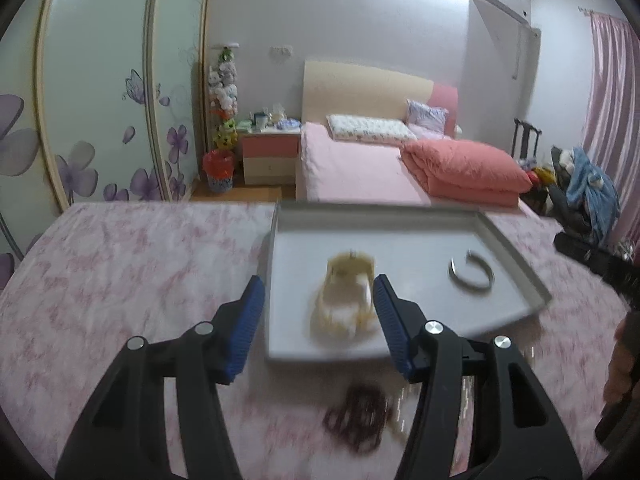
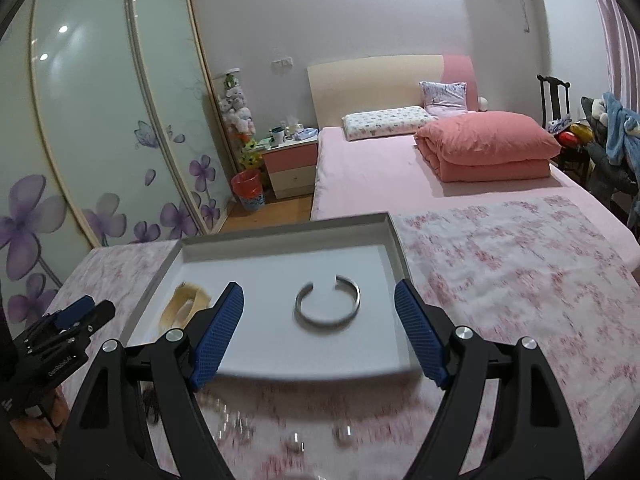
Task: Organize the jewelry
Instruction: 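Reach the left tool to the dark red bead bracelet and grasp it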
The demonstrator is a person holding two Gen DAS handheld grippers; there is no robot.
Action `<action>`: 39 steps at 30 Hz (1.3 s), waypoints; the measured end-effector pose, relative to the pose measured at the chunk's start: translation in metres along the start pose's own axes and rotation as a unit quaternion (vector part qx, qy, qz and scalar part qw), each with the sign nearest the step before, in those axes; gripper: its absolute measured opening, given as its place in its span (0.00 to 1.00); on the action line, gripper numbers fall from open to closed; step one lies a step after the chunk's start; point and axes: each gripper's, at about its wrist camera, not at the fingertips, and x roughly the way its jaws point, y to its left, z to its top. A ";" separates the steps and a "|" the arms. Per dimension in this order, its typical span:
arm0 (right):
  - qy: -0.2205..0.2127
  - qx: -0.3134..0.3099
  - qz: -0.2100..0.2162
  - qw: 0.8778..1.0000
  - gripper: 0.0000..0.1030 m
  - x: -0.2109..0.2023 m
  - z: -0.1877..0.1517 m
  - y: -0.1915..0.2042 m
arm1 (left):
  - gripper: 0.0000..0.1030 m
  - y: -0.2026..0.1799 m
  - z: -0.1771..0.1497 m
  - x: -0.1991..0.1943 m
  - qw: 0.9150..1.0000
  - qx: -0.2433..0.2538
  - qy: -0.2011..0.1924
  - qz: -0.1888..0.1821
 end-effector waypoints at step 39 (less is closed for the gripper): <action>0.091 -0.037 0.010 0.995 0.76 -0.037 -0.096 -0.012 | 0.14 0.015 -0.079 0.009 0.989 0.059 0.138 0.009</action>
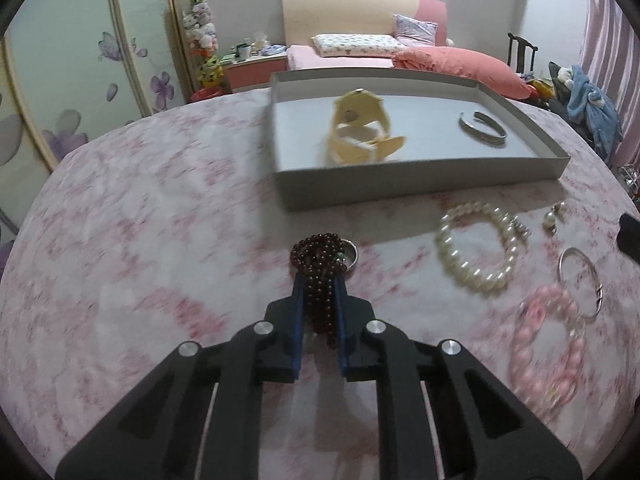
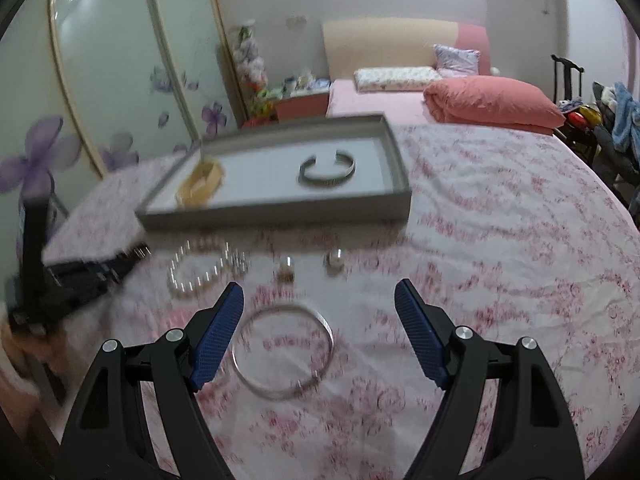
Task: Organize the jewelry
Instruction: 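Reach the left tool to the dark red bead bracelet and grasp it, then grasp the large silver bangle with the right tool and lift it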
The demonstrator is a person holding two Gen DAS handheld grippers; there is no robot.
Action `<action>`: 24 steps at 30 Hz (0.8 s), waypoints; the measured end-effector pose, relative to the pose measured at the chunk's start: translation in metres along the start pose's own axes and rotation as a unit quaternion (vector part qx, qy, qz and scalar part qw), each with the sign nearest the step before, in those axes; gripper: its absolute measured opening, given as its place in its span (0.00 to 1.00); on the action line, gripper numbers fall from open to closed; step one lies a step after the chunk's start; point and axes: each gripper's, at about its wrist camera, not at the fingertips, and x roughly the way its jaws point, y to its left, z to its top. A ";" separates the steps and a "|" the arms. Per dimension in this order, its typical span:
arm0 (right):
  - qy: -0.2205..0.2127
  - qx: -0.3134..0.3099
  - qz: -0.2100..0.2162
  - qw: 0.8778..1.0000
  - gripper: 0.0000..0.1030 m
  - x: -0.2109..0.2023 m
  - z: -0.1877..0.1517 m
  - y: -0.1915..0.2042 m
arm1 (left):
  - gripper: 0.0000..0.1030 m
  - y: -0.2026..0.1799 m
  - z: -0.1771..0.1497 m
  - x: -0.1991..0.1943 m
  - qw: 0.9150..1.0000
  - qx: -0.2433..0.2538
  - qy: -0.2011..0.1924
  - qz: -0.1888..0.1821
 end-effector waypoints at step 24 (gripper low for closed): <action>0.090 -0.102 -0.001 0.991 0.80 0.028 -0.027 0.028 | 0.14 0.013 -0.011 -0.009 1.000 -0.007 0.000 -0.005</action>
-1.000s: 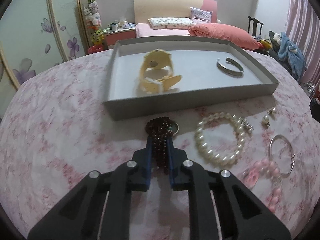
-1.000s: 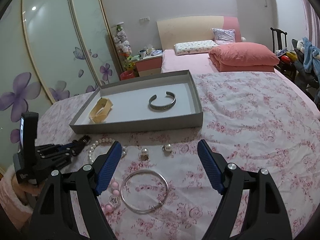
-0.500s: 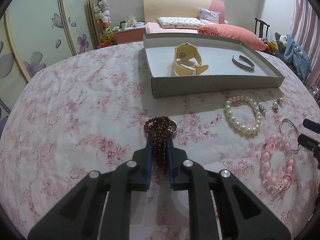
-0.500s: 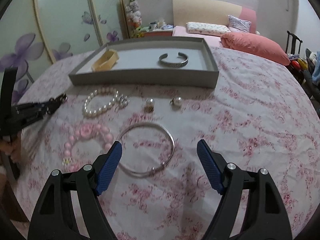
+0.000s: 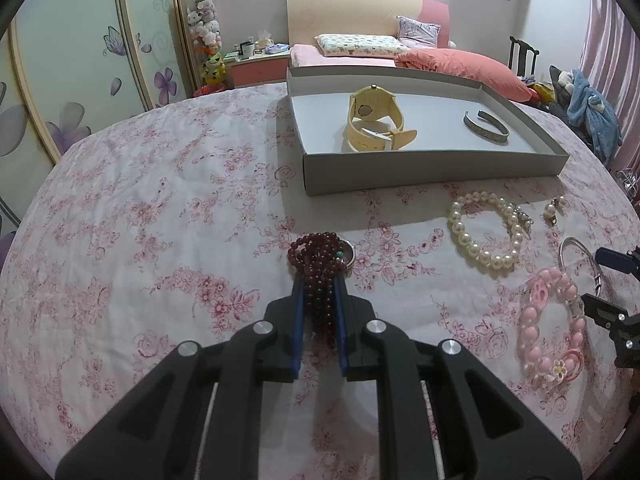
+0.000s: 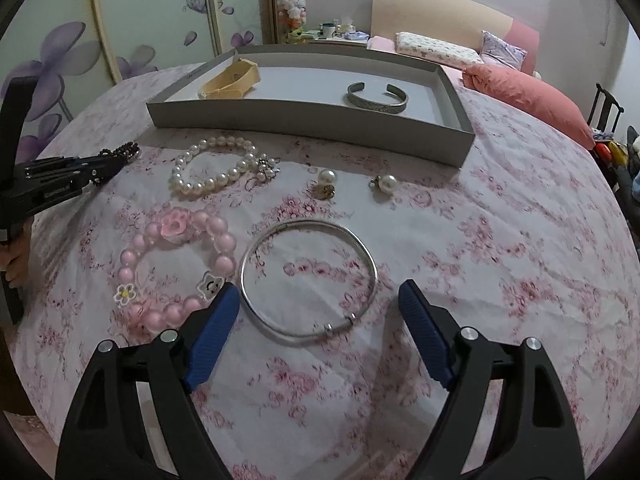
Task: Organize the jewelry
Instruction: 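Grasp the large silver bangle with the right tool and lift it, then drop the bead bracelet onto the watch with left tool while right tool drops the bangle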
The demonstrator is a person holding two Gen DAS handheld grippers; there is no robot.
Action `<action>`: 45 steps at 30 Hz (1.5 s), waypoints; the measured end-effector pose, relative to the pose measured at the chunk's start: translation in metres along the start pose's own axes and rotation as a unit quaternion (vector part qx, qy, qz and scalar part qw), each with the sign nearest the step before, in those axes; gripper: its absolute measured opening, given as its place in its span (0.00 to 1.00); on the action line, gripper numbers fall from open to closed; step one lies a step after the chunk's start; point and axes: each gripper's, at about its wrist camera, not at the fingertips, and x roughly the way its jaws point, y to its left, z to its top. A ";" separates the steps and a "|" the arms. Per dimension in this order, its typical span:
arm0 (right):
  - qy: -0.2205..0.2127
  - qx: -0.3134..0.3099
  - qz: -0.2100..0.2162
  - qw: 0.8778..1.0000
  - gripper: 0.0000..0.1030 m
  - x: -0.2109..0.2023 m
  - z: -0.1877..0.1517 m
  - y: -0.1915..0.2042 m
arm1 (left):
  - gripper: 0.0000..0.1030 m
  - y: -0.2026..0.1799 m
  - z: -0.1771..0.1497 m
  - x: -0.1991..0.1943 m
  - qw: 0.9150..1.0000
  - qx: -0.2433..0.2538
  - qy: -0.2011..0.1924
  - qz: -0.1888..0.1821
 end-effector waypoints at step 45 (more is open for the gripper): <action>-0.171 0.061 0.028 0.983 0.71 -0.056 0.021 -0.001 | 0.09 -0.007 0.008 -0.081 0.989 -0.015 -0.146 -0.028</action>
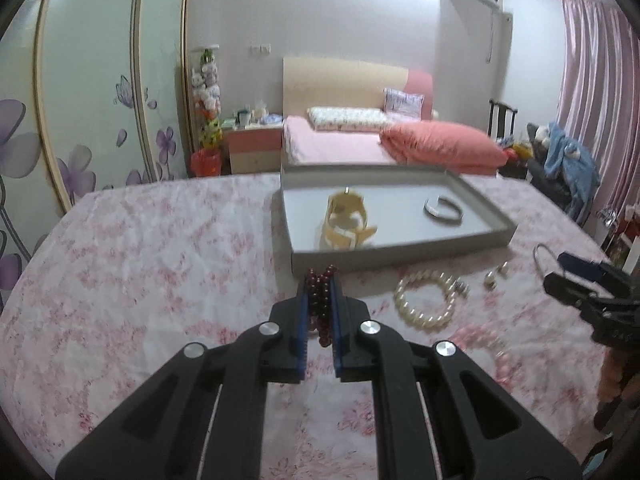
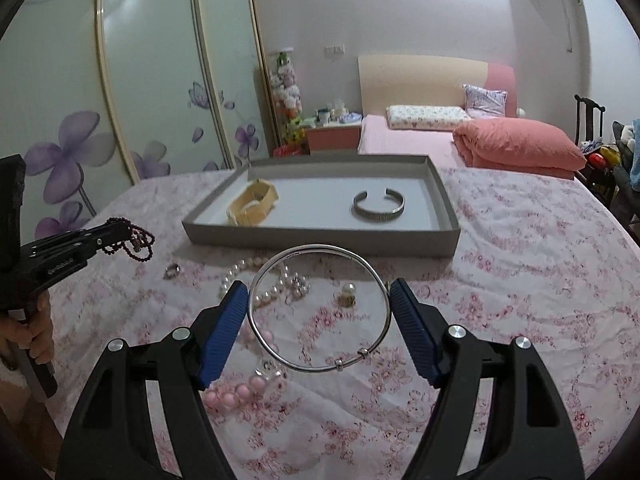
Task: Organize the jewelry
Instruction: 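Drop the bead bracelet onto the watch with left tool while right tool drops the bangle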
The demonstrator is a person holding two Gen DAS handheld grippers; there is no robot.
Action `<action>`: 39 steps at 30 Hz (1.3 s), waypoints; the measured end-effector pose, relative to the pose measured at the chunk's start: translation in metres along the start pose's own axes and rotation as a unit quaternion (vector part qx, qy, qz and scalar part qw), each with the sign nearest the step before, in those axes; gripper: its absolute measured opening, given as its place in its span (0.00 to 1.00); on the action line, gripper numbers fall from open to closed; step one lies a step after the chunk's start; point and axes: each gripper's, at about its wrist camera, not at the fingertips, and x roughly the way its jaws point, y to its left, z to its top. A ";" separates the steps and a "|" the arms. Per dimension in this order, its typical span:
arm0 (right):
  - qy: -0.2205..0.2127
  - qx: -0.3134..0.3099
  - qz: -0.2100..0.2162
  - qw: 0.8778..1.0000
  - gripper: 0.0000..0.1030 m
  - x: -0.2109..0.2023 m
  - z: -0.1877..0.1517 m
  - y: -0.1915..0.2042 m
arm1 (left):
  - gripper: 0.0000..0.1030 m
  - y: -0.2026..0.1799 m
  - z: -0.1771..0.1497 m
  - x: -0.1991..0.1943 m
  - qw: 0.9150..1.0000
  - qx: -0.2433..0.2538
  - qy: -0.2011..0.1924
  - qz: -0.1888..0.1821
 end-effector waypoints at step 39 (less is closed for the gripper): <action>-0.274 0.001 -0.068 0.959 0.71 -0.059 0.026 0.022 | 0.09 -0.068 0.031 -0.052 0.985 -0.002 -0.172 0.011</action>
